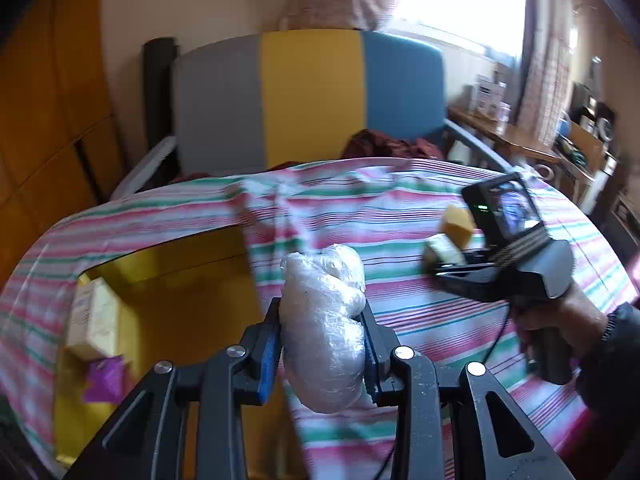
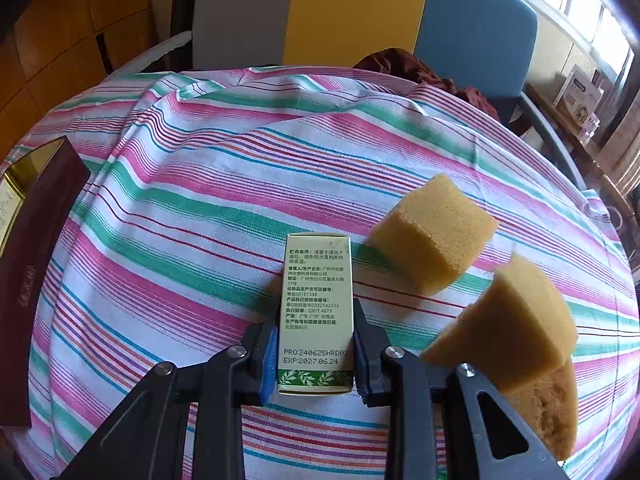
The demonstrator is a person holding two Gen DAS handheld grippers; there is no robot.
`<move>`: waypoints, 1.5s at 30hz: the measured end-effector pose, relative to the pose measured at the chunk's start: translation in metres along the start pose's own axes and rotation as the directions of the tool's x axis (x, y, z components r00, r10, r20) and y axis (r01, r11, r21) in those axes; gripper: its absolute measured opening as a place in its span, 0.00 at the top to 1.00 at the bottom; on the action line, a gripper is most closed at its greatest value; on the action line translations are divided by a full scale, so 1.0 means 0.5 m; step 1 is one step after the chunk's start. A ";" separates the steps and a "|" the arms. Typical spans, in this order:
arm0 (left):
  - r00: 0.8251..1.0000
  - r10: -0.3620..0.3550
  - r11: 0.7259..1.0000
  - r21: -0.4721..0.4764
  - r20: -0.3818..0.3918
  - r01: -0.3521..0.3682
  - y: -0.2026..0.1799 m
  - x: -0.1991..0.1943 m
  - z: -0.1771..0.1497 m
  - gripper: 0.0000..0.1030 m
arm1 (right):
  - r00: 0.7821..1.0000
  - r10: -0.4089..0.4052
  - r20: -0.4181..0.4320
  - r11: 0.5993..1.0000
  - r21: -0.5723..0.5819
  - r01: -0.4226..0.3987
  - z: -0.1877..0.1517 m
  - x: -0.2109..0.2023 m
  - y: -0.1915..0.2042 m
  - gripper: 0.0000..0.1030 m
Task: Organize objects
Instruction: 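Carry the white bundle into the gold tray and release it with the left gripper, then carry the small green box into the gold tray and release it with the right gripper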
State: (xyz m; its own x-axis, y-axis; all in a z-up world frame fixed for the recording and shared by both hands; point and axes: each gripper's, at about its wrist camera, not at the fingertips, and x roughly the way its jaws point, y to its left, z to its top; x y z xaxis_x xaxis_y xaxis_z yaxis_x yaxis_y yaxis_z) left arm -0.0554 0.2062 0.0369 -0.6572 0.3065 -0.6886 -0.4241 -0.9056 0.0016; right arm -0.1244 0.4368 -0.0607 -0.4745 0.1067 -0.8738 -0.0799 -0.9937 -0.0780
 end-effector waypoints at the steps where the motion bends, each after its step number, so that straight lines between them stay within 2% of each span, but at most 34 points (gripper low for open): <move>1: 1.000 0.021 1.000 -0.016 -0.001 -0.021 0.021 -0.003 -0.004 0.67 | 1.000 -0.002 0.001 1.000 -0.002 0.002 -0.001 -0.003 0.005 0.72; 3: 0.998 0.063 0.997 -0.039 -0.003 -0.063 0.059 -0.011 -0.017 0.66 | 1.000 -0.010 0.003 1.000 -0.006 0.010 -0.004 -0.007 0.014 0.72; 6: 0.990 0.134 0.988 -0.078 -0.037 -0.136 0.141 -0.015 -0.051 0.66 | 1.000 0.025 0.005 0.999 -0.031 -0.024 -0.009 -0.015 0.039 0.72; 9: 0.975 0.204 0.968 -0.132 -0.093 -0.215 0.236 -0.019 -0.098 0.66 | 1.000 0.005 0.013 0.998 -0.066 -0.004 -0.012 -0.015 0.060 0.72; 12: 0.954 0.253 0.936 -0.210 -0.158 -0.283 0.334 -0.026 -0.147 0.66 | 1.000 0.017 0.009 0.998 -0.058 -0.017 -0.010 -0.014 0.058 0.72; 13: 0.942 0.287 0.921 -0.221 -0.173 -0.321 0.362 -0.032 -0.163 0.66 | 1.000 0.017 0.009 0.998 -0.059 -0.017 -0.009 -0.014 0.058 0.72; 16: 0.930 0.312 0.900 -0.251 -0.195 -0.355 0.404 -0.040 -0.192 0.66 | 1.000 0.011 0.010 0.998 -0.065 -0.010 -0.011 -0.013 0.056 0.72; 19: 0.920 0.335 0.896 -0.234 -0.203 -0.378 0.422 -0.035 -0.206 0.65 | 1.000 0.009 0.011 0.998 -0.066 -0.008 -0.011 -0.013 0.058 0.72; 22: 0.927 0.317 0.901 -0.240 -0.199 -0.360 0.432 -0.025 -0.213 0.63 | 1.000 0.007 0.013 0.998 -0.070 -0.006 -0.010 -0.011 0.055 0.72; 26: 0.926 0.312 0.897 -0.255 -0.212 -0.361 0.437 -0.017 -0.218 0.44 | 1.000 0.005 0.017 0.997 -0.072 -0.004 -0.008 -0.008 0.053 0.72; 28: 0.926 0.319 0.896 -0.254 -0.200 -0.364 0.435 -0.019 -0.222 0.44 | 1.000 0.004 0.018 0.997 -0.073 -0.003 -0.007 -0.007 0.052 0.72; 31: 0.918 0.351 0.891 -0.234 -0.187 -0.388 0.425 -0.026 -0.217 0.44 | 1.000 -0.007 0.019 0.997 -0.070 0.008 -0.011 -0.010 0.060 0.72; 36: 0.921 0.361 0.884 -0.261 -0.149 -0.389 0.428 -0.050 -0.205 0.43 | 0.999 -0.041 0.007 0.997 -0.063 0.042 -0.015 -0.016 0.071 0.72; 42: 0.915 0.377 0.866 -0.296 -0.141 -0.402 0.445 -0.067 -0.203 0.41 | 0.998 -0.045 -0.037 0.999 -0.010 0.044 -0.031 -0.031 0.076 0.72; 45: 0.917 0.376 0.868 -0.296 -0.132 -0.398 0.439 -0.073 -0.203 0.41 | 0.998 -0.041 -0.044 0.999 0.014 0.042 -0.042 -0.038 0.087 0.72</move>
State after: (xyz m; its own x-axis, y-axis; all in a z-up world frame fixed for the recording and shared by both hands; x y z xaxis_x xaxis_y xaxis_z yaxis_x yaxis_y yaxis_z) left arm -0.0613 -0.0335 -0.0114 -0.6797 -0.0981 -0.7269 0.0782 -0.9951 0.0611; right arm -0.1004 0.3907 -0.0575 -0.4319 0.1463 -0.8900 -0.1120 -0.9878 -0.1080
